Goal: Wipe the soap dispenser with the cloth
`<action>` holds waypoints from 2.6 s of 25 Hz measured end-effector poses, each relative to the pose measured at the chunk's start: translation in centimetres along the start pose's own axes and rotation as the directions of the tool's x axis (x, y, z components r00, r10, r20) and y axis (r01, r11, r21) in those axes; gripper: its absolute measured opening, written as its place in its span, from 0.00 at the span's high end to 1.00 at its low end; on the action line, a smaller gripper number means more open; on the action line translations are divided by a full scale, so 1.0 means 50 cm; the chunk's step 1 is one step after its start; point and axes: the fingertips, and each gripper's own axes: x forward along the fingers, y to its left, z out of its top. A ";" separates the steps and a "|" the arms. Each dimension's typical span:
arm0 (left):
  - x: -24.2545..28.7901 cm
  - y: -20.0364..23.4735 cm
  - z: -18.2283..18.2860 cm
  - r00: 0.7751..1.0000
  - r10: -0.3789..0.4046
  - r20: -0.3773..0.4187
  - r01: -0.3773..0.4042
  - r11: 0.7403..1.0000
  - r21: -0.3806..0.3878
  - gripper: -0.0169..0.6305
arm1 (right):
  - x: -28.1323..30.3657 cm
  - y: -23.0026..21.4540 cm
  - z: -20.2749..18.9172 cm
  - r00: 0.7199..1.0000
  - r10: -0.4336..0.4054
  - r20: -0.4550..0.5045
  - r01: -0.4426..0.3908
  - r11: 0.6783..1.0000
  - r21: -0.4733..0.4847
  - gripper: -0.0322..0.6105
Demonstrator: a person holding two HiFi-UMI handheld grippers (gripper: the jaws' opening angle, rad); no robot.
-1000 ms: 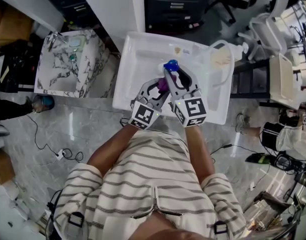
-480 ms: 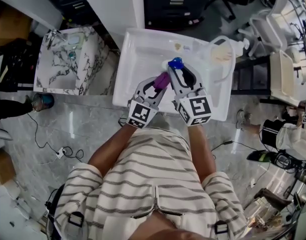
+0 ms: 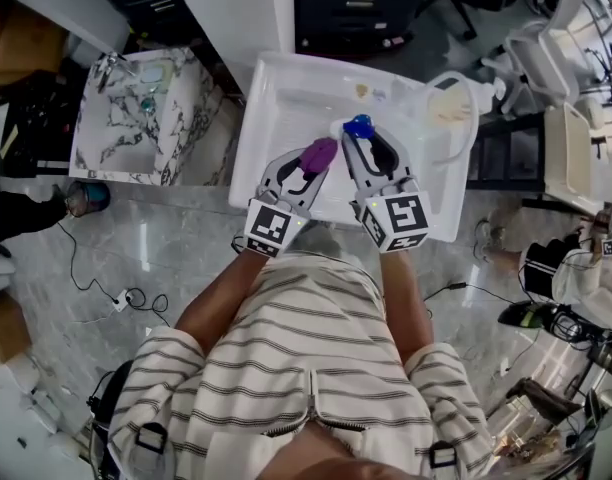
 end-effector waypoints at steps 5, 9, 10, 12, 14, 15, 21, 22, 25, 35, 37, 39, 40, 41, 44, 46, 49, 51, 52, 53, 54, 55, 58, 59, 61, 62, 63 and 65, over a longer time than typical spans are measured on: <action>-0.009 0.012 0.021 1.000 0.006 0.021 -0.006 1.000 0.017 0.78 | -0.007 -0.005 0.000 1.000 0.005 0.004 -0.005 1.000 0.000 0.74; -0.015 0.032 0.036 0.999 -0.003 0.033 0.002 1.000 0.028 0.78 | -0.013 -0.003 -0.003 1.000 0.026 -0.003 -0.026 1.000 0.002 0.74; -0.015 0.035 0.040 0.999 -0.015 0.036 0.014 0.999 0.033 0.78 | -0.014 -0.002 -0.005 0.999 0.034 -0.006 -0.034 0.999 -0.002 0.74; -0.012 0.039 0.048 0.998 -0.047 0.040 0.045 0.998 0.051 0.78 | -0.017 0.000 -0.007 0.999 0.050 -0.011 -0.050 0.999 -0.010 0.74; -0.008 0.042 0.054 0.996 -0.077 0.040 0.074 0.995 0.072 0.78 | -0.020 0.003 -0.009 0.998 0.065 -0.015 -0.066 0.998 -0.016 0.74; -0.007 0.044 0.056 0.995 -0.090 0.039 0.087 0.993 0.081 0.78 | -0.021 0.004 -0.010 0.997 0.073 -0.017 -0.073 0.997 -0.020 0.74; 0.005 0.051 0.057 0.983 -0.181 0.022 0.177 0.976 0.125 0.78 | -0.025 0.018 -0.015 0.988 0.147 -0.041 -0.149 0.988 -0.040 0.74; 0.009 0.049 0.054 0.979 -0.202 0.015 0.198 0.971 0.132 0.78 | -0.026 0.019 -0.018 0.986 0.159 -0.044 -0.161 0.986 -0.038 0.74; 0.020 0.043 0.046 0.961 -0.277 -0.005 0.274 0.950 0.151 0.78 | -0.029 0.023 -0.024 0.981 0.185 -0.053 -0.187 0.981 -0.043 0.74; 0.035 0.017 0.037 0.877 -0.475 -0.067 0.479 0.859 0.183 0.79 | -0.048 0.040 -0.030 0.952 0.300 -0.066 -0.304 0.951 -0.059 0.74; 0.036 0.011 0.035 0.860 -0.504 -0.079 0.509 0.840 0.188 0.79 | -0.052 0.046 -0.030 0.943 0.327 -0.064 -0.331 0.942 -0.065 0.74; 0.037 0.005 0.032 0.845 -0.528 -0.087 0.534 0.823 0.193 0.79 | -0.058 0.052 -0.030 0.934 0.353 -0.057 -0.356 0.932 -0.062 0.74; 0.037 0.003 0.031 0.838 -0.539 -0.089 0.545 0.815 0.195 0.79 | -0.060 0.055 -0.029 0.930 0.364 -0.053 -0.367 0.928 -0.059 0.74; 0.037 0.002 0.030 0.831 -0.548 -0.091 0.555 0.809 0.196 0.79 | -0.062 0.059 -0.028 0.926 0.374 -0.050 -0.377 0.925 -0.059 0.74; 0.038 -0.002 0.024 0.817 -0.568 -0.097 0.575 0.793 0.199 0.79 | -0.065 0.069 -0.025 0.916 0.398 -0.045 -0.400 0.914 -0.067 0.74; 0.042 -0.004 0.019 0.811 -0.575 -0.105 0.584 0.787 0.199 0.80 | -0.067 0.073 -0.022 0.910 0.412 -0.040 -0.414 0.908 -0.067 0.74; 0.048 -0.007 0.006 0.804 -0.582 -0.123 0.595 0.780 0.194 0.80 | -0.069 0.076 -0.017 0.902 0.431 -0.030 -0.432 0.900 -0.055 0.74; 0.050 -0.007 -0.002 0.799 -0.588 -0.127 0.601 0.778 0.184 0.80 | -0.069 0.079 -0.016 0.897 0.442 -0.029 -0.443 0.895 -0.053 0.74; 0.050 -0.007 -0.004 0.796 -0.592 -0.126 0.606 0.776 0.177 0.80 | -0.068 0.080 -0.015 0.894 0.446 -0.029 -0.447 0.893 -0.053 0.74; 0.049 -0.008 -0.007 0.792 -0.597 -0.126 0.611 0.773 0.171 0.80 | -0.068 0.081 -0.015 0.893 0.450 -0.027 -0.451 0.891 -0.051 0.74; 0.048 -0.008 -0.009 0.788 -0.603 -0.128 0.616 0.770 0.166 0.80 | -0.068 0.081 -0.014 0.891 0.453 -0.025 -0.454 0.890 -0.049 0.74; 0.046 -0.009 -0.012 0.783 -0.607 -0.136 0.622 0.766 0.163 0.80 | -0.068 0.081 -0.015 0.891 0.453 -0.026 -0.454 0.890 -0.048 0.74; 0.042 -0.011 -0.023 0.771 -0.614 -0.166 0.636 0.755 0.160 0.80 | -0.066 0.078 -0.018 0.895 0.445 -0.037 -0.446 0.894 -0.048 0.74; 0.040 -0.011 -0.026 0.770 -0.615 -0.170 0.638 0.754 0.156 0.80 | -0.065 0.078 -0.019 0.896 0.442 -0.037 -0.443 0.895 -0.046 0.74; 0.035 -0.009 -0.032 0.771 -0.612 -0.175 0.635 0.758 0.148 0.80 | -0.064 0.077 -0.020 0.901 0.433 -0.032 -0.434 0.900 -0.037 0.74; 0.031 -0.008 -0.035 0.776 -0.605 -0.179 0.629 0.763 0.148 0.80 | -0.064 0.076 -0.020 0.904 0.426 -0.031 -0.427 0.904 -0.034 0.74; 0.028 -0.006 -0.037 0.781 -0.597 -0.182 0.622 0.769 0.149 0.80 | -0.063 0.076 -0.020 0.908 0.417 -0.032 -0.418 0.908 -0.034 0.74; 0.021 -0.003 -0.038 0.795 -0.580 -0.178 0.604 0.783 0.147 0.80 | -0.061 0.075 -0.019 0.915 0.401 -0.034 -0.402 0.915 -0.032 0.74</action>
